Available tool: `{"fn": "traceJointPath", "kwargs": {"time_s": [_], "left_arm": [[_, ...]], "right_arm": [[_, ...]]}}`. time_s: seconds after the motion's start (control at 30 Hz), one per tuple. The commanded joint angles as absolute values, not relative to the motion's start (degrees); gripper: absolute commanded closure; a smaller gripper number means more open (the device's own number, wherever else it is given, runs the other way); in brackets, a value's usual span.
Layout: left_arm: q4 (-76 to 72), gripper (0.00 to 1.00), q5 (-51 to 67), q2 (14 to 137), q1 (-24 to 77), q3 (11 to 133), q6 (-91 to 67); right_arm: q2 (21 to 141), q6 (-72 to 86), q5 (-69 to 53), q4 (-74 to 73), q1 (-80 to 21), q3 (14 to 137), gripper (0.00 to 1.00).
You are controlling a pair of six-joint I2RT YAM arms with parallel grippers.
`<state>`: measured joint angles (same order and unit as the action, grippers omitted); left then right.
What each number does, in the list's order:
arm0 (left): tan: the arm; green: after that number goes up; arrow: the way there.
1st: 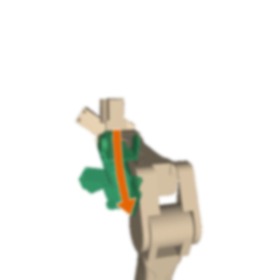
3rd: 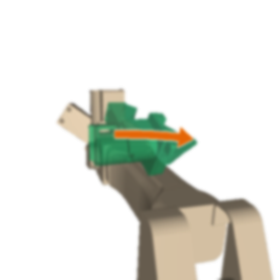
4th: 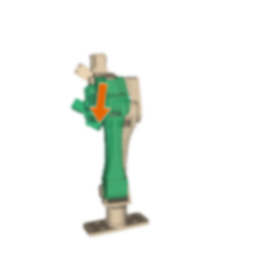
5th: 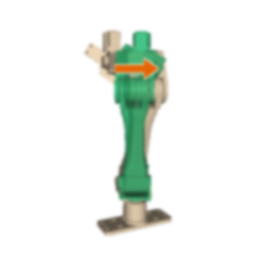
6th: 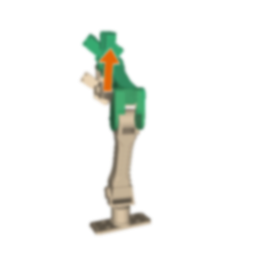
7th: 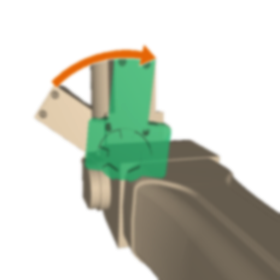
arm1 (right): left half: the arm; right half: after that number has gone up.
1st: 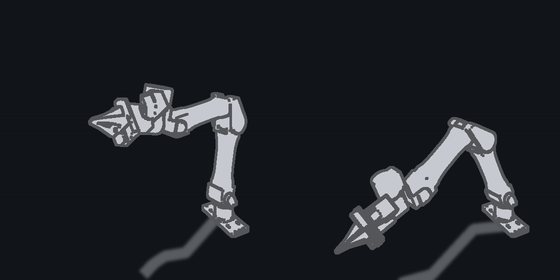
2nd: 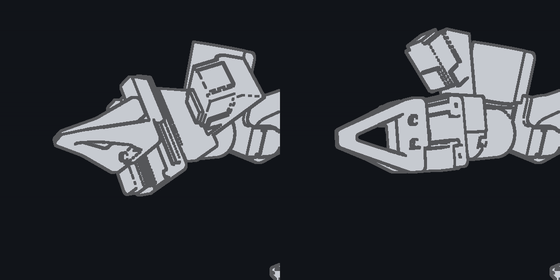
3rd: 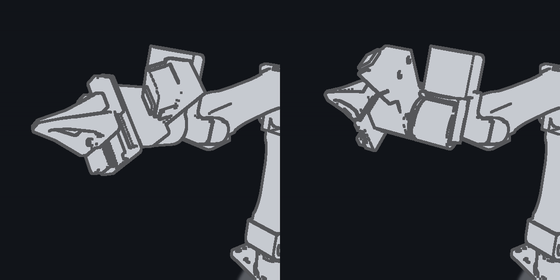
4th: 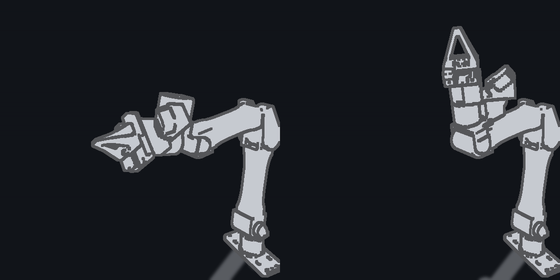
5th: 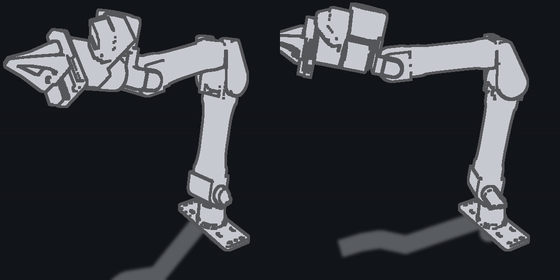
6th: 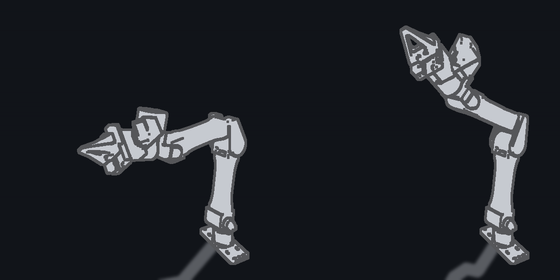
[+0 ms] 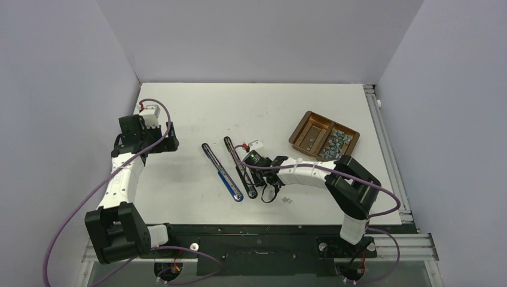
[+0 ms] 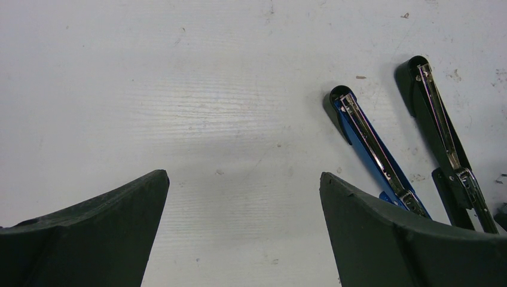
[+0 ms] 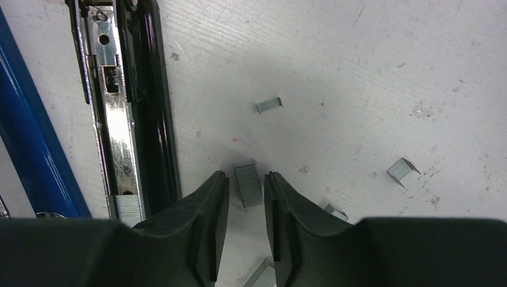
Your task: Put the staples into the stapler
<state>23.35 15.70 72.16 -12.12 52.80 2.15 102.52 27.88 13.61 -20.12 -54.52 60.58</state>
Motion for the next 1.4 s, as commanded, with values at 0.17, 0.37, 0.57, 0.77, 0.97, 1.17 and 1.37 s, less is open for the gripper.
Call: {"fn": "traceJointPath", "kwargs": {"time_s": [0.17,0.37,0.57,0.77,0.97,1.17,1.37], "left_arm": [[22.9,0.04,16.5,71.2,-12.6,55.5,2.3],[22.9,0.04,16.6,71.3,-12.6,55.6,2.3],[22.9,0.04,16.5,71.2,-12.6,55.6,2.3],[22.8,0.04,16.6,71.1,-12.6,55.3,2.3],[22.6,0.04,16.8,71.2,-12.6,55.2,2.3],[22.6,0.04,16.9,71.2,-12.6,55.2,2.3],[22.6,0.04,17.3,71.5,-12.6,55.4,2.2]], "right_arm": [[103.8,25.3,11.2,-23.1,-53.1,62.2,0.71],[104.3,24.5,10.5,-23.6,-53.1,63.1,0.74],[105.1,23.5,10.3,-24.5,-53.1,64.3,0.78],[105.4,23.1,10.3,-24.9,-53.1,64.5,0.81],[104.8,23.3,11.0,-25.4,-53.1,64.9,0.91],[101.9,25.0,13.1,-25.6,-53.1,65.6,0.91],[96.6,27.4,14.4,-24.0,-53.1,65.0,0.91]]}}
